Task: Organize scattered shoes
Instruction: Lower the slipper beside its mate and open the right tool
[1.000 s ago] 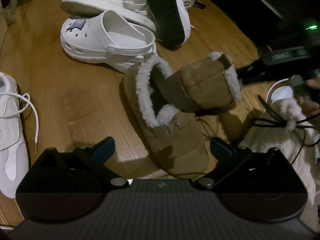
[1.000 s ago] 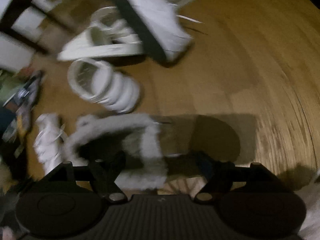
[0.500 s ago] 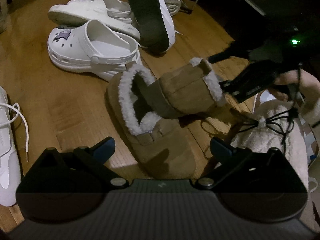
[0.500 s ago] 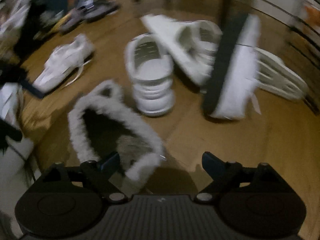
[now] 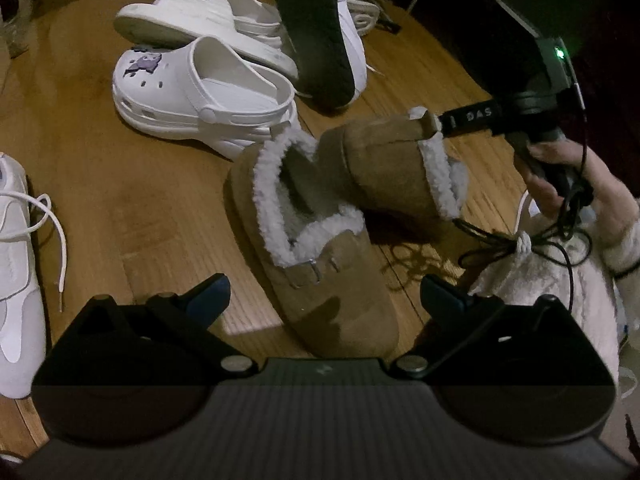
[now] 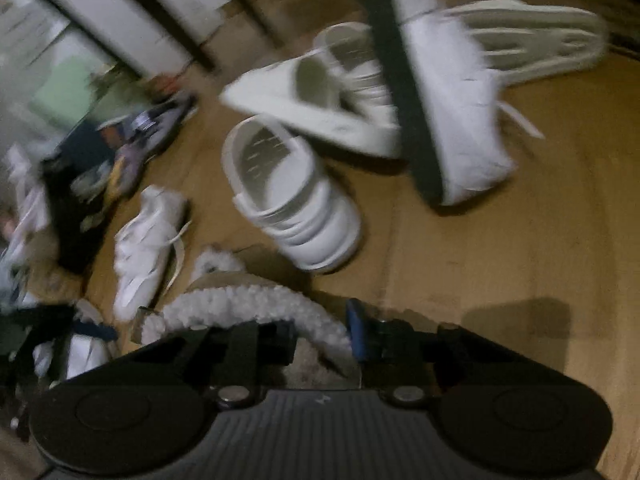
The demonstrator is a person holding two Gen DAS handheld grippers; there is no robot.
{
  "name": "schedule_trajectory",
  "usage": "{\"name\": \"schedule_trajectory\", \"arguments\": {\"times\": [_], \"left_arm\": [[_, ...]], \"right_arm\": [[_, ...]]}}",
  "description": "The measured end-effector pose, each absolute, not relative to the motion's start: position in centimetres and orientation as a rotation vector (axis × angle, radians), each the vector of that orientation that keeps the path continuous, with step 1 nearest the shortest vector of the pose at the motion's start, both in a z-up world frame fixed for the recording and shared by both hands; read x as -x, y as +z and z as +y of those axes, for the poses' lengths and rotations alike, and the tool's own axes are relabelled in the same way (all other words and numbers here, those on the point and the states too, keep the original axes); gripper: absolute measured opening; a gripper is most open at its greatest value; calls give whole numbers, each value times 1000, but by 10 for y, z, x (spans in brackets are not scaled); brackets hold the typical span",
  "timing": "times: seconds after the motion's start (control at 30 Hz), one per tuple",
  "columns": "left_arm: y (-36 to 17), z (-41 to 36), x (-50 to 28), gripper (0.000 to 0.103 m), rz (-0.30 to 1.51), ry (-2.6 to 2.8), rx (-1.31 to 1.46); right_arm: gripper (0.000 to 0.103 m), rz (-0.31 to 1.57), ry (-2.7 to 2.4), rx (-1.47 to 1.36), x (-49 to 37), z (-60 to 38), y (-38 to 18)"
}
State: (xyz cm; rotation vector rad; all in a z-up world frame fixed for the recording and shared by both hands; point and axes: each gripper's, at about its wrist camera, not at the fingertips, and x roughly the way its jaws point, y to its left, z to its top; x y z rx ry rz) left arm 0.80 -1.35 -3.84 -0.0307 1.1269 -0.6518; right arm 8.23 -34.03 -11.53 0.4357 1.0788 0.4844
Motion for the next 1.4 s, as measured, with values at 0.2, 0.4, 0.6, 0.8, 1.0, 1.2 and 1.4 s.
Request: {"name": "schedule_trajectory", "arguments": {"times": [0.2,0.4,0.6,0.8,1.0,1.2,1.4], "left_arm": [[-41,-14,-10,103,1136,-644,34],[-46,-12,-11,103,1154,-646,56],[-55,-11,-17,103,1174,-625,92],[-68,-5,-32,103,1114,-615,143],[-90,4,-60,103,1047,-610,234],[-101,-21,-47,103,1071,-581,77],[-130,-28,-56,103,1180,-611,150]], "right_arm": [[30,1200,275,-941,-76,-377,-145],[76,1165,318,-808,-61,-360,-156],[87,1116,360,-518,-42,-330,-138],[91,1106,388,-289,-26,-289,-134],[97,1103,348,-176,-24,-263,-148],[98,1172,326,-208,-19,-266,-168],[95,1162,328,-154,-21,-261,-172]]}}
